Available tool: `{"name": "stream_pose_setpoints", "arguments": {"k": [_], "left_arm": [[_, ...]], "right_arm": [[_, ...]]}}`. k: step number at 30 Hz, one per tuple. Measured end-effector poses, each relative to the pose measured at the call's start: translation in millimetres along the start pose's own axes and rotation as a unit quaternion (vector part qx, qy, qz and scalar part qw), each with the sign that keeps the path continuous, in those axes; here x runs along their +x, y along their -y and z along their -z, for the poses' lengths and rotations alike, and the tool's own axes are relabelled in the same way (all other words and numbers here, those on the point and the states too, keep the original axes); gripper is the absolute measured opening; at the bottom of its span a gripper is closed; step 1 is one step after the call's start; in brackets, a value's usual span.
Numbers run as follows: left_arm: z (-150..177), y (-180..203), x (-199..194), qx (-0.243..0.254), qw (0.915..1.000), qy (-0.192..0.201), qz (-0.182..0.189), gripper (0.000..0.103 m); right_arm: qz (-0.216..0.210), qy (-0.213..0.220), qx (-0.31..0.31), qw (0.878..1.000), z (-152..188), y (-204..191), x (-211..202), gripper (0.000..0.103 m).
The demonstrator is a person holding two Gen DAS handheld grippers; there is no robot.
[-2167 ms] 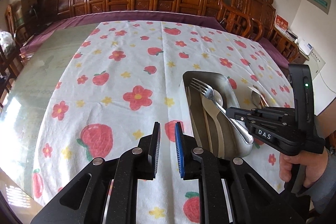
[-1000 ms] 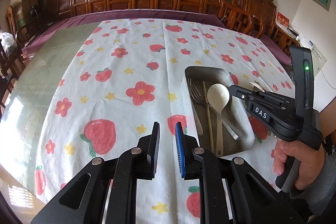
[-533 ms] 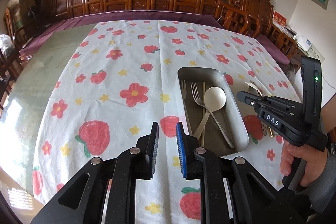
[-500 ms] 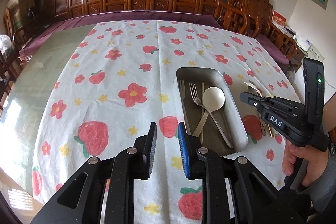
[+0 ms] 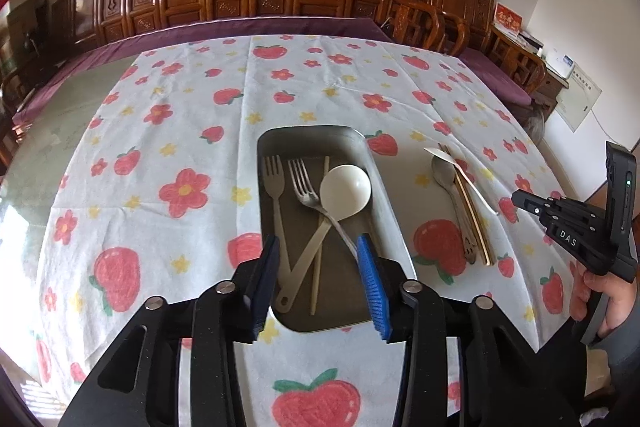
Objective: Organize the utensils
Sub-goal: 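Move the left gripper back toward the remaining utensils, then grasp the white plastic spoon with the right gripper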
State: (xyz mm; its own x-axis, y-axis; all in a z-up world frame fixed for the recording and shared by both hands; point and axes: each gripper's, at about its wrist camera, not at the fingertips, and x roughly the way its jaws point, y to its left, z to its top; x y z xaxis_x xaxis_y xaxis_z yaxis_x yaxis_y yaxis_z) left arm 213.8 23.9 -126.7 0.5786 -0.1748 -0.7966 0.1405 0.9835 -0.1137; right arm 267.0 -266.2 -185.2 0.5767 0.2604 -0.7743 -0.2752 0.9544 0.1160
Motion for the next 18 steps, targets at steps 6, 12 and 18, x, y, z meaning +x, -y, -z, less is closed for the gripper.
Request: {"name": "stream_pose_setpoints", "arguments": {"k": [6,12,18], "left_arm": [[-2,25,14,0.007,0.9999,-0.008,0.007,0.056],[-3,42,24,0.013,0.9997,-0.020,0.005,0.058],[-5,57,29,0.024,0.9993,-0.030,0.000,0.058]], "right_arm": [[-0.001,-0.033,-0.014,0.999,-5,24,29,0.008],[-0.007,-0.063,-0.031,0.997,-17,31,68,0.012],[-0.011,-0.080,-0.056,0.995,-23,24,90,0.014]]}}
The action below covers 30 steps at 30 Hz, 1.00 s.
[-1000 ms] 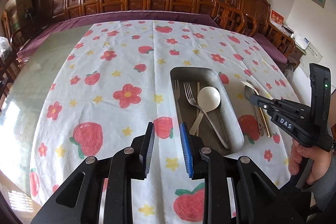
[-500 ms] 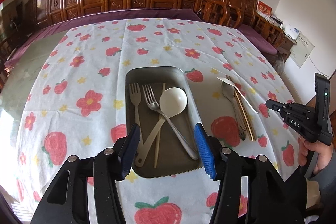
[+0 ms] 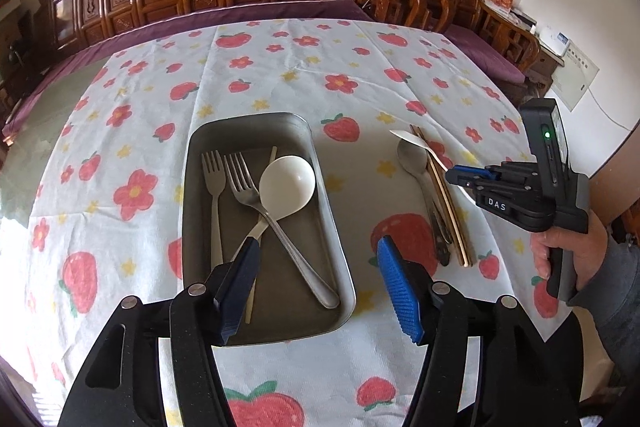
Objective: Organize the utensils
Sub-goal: 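Grasp the white plastic spoon with the right gripper, then grasp a steel spoon with the left gripper while the right gripper holds the white spoon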
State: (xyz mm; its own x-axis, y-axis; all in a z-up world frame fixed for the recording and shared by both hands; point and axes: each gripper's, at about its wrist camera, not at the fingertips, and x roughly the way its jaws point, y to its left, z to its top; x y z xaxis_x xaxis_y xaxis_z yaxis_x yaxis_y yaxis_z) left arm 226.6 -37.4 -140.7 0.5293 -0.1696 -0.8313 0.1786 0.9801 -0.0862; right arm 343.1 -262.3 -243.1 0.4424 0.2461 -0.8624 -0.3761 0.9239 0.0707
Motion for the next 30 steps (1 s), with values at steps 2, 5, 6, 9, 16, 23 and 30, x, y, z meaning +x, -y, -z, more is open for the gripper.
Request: {"name": "stream_pose_setpoints", "arguments": {"k": [2,5,6,9,16,23,30], "left_arm": [[0,5,1,0.004,1.0000,-0.002,-0.001,0.058],[-2,12,4,0.007,1.0000,-0.005,-0.002,0.058],[-3,15,5,0.008,0.9999,-0.006,-0.002,0.058],[-5,24,8,0.012,0.9999,-0.008,0.001,0.058],[-12,54,28,0.024,0.9994,-0.018,0.014,0.058],[-16,88,61,0.044,0.9979,-0.040,0.024,0.058],[-17,102,100,0.048,0.9964,-0.069,0.015,0.058]], "right_arm": [[0.005,-0.003,-0.011,1.000,-1,-3,3,0.015],[0.008,-0.007,-0.012,1.000,1,0,3,0.009],[0.008,-0.004,-0.009,1.000,1,2,0,0.004],[-0.001,0.013,0.002,1.000,5,7,-14,0.004],[-0.012,0.049,0.024,0.998,24,20,-55,0.004],[-0.014,0.048,0.058,0.997,56,41,-68,0.004],[-0.019,0.042,0.081,0.996,78,54,-70,0.004]]}}
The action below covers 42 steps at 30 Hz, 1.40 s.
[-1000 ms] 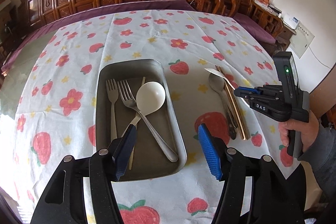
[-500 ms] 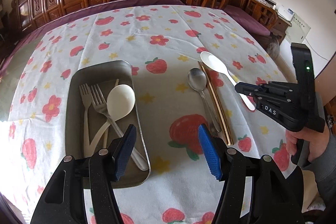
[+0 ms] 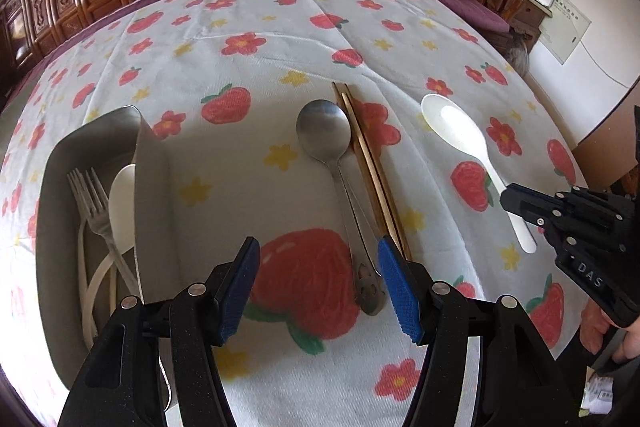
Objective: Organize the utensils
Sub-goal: 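Grasp a steel spoon with the left gripper while the right gripper holds the white spoon, then carry the steel spoon into the tray and open the left gripper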
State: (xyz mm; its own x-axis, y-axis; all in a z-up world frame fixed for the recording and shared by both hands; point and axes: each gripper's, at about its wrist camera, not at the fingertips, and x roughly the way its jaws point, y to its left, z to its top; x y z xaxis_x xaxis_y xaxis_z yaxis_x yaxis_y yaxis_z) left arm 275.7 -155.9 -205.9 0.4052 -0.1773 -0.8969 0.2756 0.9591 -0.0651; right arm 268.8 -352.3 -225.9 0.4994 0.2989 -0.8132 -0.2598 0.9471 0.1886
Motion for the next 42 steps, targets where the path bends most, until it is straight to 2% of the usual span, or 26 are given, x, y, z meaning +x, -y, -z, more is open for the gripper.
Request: {"name": "stream_pose_setpoints", "arguments": {"k": [3,4,8,13,17,25,28,33,42], "left_arm": [[-5,2,14,-0.010,0.9999,-0.010,-0.007,0.056],[-7,2,18,-0.017,0.9997,-0.012,-0.009,0.050],[-15,4,31,-0.026,0.9994,-0.020,-0.009,0.040],[-19,7,40,-0.025,0.9991,-0.017,-0.031,0.037],[-20,4,40,-0.026,0.9983,-0.016,-0.049,0.023],[-32,6,47,-0.008,0.9986,-0.020,-0.048,0.022],[-34,6,47,-0.007,0.9987,-0.027,-0.043,0.006],[-30,5,42,-0.005,0.9988,-0.033,-0.036,0.005],[-22,-4,-1,-0.002,0.9998,0.006,-0.021,0.005]], "right_arm": [[-0.005,0.001,0.007,1.000,4,3,-2,0.004],[-0.006,0.001,0.009,1.000,5,4,-2,0.004],[-0.012,-0.001,0.015,1.000,10,5,-4,0.004],[-0.014,0.000,0.010,1.000,13,4,-7,0.004],[-0.018,0.002,0.012,1.000,16,4,-9,0.004],[-0.017,-0.002,0.015,1.000,20,3,-7,0.004],[-0.014,-0.003,0.016,1.000,20,3,-8,0.004],[-0.013,0.000,0.021,1.000,19,2,-11,0.004],[-0.009,0.008,0.015,1.000,14,-18,-19,0.004]]}}
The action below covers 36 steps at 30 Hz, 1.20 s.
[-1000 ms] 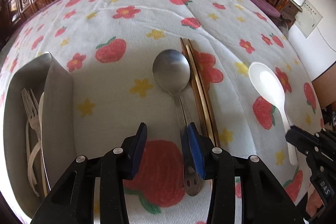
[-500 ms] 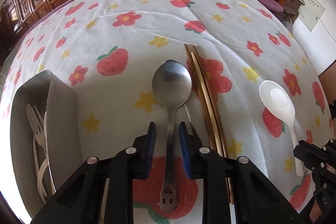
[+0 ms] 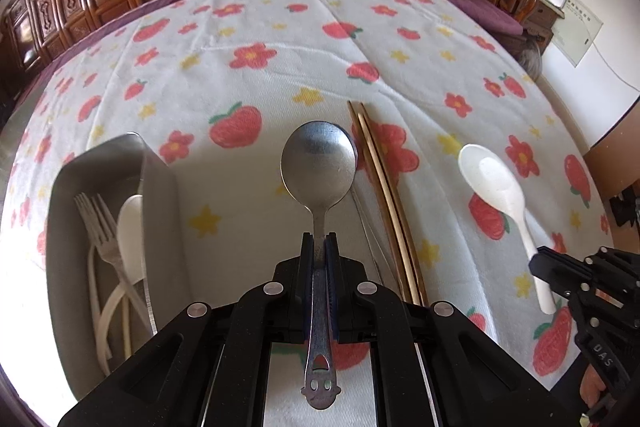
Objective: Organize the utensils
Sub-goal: 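Carry the steel spoon into the tray and open the left gripper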
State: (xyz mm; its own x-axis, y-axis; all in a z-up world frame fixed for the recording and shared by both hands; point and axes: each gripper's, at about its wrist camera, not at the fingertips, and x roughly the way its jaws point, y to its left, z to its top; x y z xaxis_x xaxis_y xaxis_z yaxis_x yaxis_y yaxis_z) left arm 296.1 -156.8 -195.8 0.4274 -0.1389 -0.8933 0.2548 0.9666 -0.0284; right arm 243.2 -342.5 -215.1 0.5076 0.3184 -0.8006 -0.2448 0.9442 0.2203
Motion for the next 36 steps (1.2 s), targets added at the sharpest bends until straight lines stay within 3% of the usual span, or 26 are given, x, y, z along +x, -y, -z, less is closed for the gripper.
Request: {"name": "stream_pose_setpoints", "arguments": {"k": [21,36], "left_arm": [[11,-70,-100,-0.028,0.9953,0.090,0.024,0.005],[31,-130,-95,-0.064,0.9946,0.081,0.009,0.005]], "right_arm": [[-0.022,0.017,-0.022,0.999,-33,-77,4,0.004],[-0.036,0.014,-0.036,0.999,-39,-110,9,0.004]]}}
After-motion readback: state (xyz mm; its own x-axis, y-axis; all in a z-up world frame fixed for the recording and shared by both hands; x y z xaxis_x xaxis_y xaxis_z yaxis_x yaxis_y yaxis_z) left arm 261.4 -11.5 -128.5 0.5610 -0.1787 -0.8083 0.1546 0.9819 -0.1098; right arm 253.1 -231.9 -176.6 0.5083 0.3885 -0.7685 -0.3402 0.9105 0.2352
